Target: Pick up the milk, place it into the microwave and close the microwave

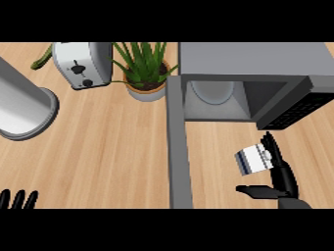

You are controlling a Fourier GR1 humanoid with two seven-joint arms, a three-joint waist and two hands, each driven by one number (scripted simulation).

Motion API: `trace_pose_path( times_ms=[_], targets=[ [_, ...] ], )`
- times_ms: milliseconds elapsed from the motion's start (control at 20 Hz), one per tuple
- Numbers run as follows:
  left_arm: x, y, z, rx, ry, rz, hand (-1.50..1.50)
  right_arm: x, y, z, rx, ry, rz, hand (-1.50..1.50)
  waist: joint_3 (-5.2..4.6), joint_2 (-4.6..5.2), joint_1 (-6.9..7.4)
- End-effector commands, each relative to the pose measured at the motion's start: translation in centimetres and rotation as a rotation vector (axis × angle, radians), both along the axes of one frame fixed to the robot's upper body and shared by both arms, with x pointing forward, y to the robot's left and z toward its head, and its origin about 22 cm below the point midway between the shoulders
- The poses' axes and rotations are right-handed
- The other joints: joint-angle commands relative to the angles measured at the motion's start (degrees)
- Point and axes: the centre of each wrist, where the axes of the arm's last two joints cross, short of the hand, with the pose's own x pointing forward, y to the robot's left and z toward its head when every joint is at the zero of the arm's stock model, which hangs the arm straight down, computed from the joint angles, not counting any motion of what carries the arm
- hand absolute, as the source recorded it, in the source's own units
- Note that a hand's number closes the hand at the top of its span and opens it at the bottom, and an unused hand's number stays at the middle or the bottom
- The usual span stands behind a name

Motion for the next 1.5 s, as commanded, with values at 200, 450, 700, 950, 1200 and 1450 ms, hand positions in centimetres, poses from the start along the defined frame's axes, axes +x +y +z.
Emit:
trace_pose_path(
  times_ms=[200,450,700,950,1200,1450],
  targets=[
    [-0.1,0.3,-0.4,-0.011,0.014,-0.012,-1.5,1.9,1.3,0.4,0.019,-0.083,-0.028,-1.5,0.29,0.06,0.09],
    [0.7,0.3,1.1,0.001,-0.006,-0.005,-1.5,2.6,1.1,0.8,-0.149,-0.127,-0.05,1.5,0.34,0.26,0.33],
    [0.0,1.1,-0.7,-0.011,0.012,-0.023,-1.5,3.4,2.1,0.8,-0.152,-0.143,-0.163,1.5,0.36,0.33,0.76],
    [0.7,0.9,0.3,-0.003,-0.007,-0.003,-1.5,3.5,2.6,0.9,-0.073,-0.219,-0.119,1.5,0.37,0.32,0.31],
    [0.3,0.1,-0.2,-0.007,-0.005,-0.022,-1.5,7.0,4.3,3.0,-0.022,-0.231,-0.18,1.5,0.34,0.25,0.51],
    [-0.2,0.6,2.1,-0.012,-0.004,-0.023,-1.5,7.6,4.2,3.5,0.005,-0.251,-0.225,1.5,0.35,0.23,0.41]
  ],
)
